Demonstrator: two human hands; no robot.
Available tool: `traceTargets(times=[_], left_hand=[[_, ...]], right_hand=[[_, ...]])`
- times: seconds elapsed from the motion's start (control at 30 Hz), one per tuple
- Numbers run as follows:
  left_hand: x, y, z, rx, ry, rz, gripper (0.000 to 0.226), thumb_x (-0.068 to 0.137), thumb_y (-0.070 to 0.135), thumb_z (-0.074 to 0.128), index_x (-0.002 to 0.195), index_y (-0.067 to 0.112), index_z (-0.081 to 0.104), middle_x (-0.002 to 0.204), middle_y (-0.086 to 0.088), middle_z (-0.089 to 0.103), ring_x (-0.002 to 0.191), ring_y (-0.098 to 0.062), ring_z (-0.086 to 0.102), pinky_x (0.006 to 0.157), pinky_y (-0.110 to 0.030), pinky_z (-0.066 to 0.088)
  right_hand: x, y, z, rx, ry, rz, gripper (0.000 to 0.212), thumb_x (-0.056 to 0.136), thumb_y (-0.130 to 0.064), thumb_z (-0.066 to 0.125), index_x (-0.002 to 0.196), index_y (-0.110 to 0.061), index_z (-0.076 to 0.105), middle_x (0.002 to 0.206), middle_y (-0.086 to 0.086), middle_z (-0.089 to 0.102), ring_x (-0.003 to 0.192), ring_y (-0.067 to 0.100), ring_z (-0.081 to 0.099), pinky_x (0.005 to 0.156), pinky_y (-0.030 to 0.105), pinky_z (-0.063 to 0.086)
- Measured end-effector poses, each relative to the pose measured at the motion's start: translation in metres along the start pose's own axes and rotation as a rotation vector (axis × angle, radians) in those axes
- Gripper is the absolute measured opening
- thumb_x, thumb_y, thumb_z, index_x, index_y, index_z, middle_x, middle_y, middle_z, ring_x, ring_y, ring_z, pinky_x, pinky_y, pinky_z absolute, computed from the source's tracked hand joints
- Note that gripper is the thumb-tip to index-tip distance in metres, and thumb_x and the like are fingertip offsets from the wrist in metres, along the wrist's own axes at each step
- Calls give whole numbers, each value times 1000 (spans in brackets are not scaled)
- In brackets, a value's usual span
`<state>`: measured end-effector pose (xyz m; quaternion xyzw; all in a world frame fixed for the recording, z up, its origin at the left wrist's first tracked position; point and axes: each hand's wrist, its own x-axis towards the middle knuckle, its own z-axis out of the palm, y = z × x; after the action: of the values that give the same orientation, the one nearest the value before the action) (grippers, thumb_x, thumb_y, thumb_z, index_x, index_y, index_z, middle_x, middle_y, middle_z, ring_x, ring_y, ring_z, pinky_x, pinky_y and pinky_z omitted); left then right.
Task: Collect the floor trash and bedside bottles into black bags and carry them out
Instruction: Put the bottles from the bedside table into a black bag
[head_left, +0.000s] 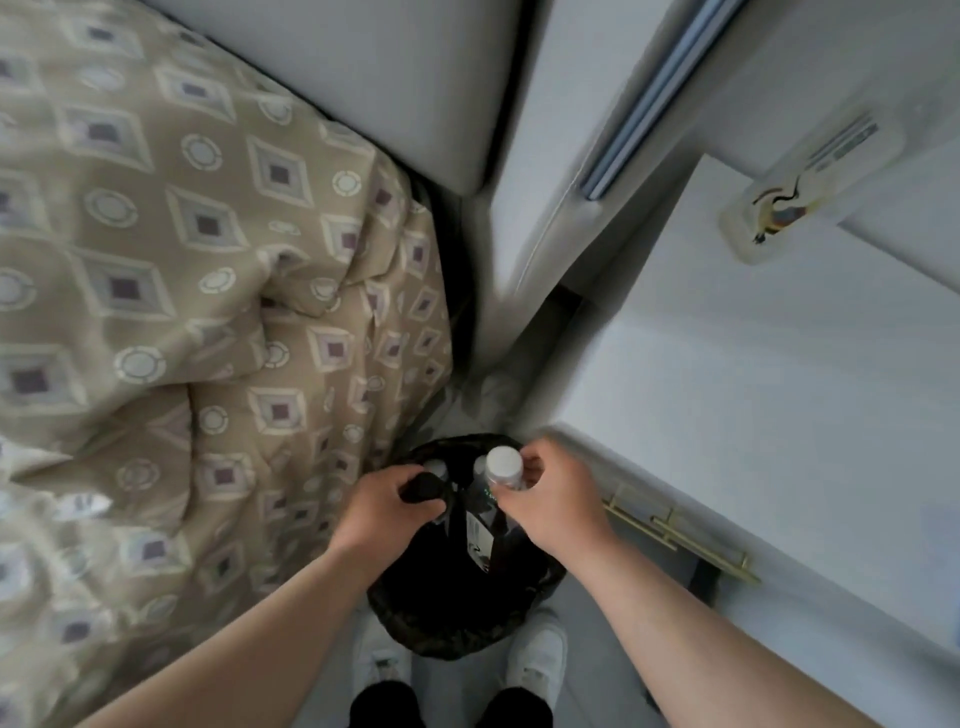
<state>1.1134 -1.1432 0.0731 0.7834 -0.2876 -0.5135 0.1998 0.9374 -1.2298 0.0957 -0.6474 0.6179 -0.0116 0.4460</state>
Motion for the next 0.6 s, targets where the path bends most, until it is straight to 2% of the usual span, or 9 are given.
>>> traceTargets(times=[0.07, 0.17, 0.27, 0.33, 0.47, 0.6], left_hand=[[13, -15, 10, 99, -36, 6, 18, 72, 27, 75, 89, 28, 69, 82, 12, 69, 79, -6, 65, 68, -25, 51], [26, -28, 21, 262, -62, 49, 19, 74, 26, 74, 93, 24, 69, 86, 13, 65, 84, -6, 61, 65, -22, 41], [38, -39, 30, 368, -105, 71, 19, 76, 29, 70, 91, 19, 66, 91, 7, 65, 90, -13, 62, 72, -27, 47], [45, -45, 36, 443, -136, 41, 19, 77, 31, 68, 87, 17, 61, 91, -1, 64, 92, -21, 63, 71, -30, 48], [54, -45, 44, 550, -124, 32, 20, 80, 31, 60, 92, 16, 57, 96, -7, 63, 92, -26, 62, 65, -28, 44], [49, -40, 46, 581, -117, 15, 31, 80, 33, 58, 105, 16, 57, 107, -9, 61, 97, -27, 61, 72, -31, 49]], right_hand=[[8, 8, 13, -40, -35, 16, 27, 70, -36, 76, 83, -28, 53, 83, -9, 66, 80, 13, 62, 66, 30, 49], [18, 22, 33, -112, -99, 40, 29, 73, -39, 71, 89, -24, 52, 87, -5, 67, 83, 17, 62, 67, 30, 47], [22, 35, 48, -121, -143, 53, 27, 75, -35, 68, 92, -22, 52, 90, -2, 67, 85, 21, 62, 65, 28, 41], [25, 41, 57, -131, -176, 32, 25, 76, -32, 67, 94, -20, 54, 95, 1, 65, 89, 22, 61, 67, 27, 40], [33, 46, 70, -151, -203, 2, 31, 74, -34, 63, 101, -20, 55, 108, 5, 57, 100, 25, 60, 79, 32, 49], [28, 43, 67, -151, -232, 34, 48, 74, -40, 67, 116, -21, 51, 119, 5, 52, 110, 25, 55, 91, 35, 48]])
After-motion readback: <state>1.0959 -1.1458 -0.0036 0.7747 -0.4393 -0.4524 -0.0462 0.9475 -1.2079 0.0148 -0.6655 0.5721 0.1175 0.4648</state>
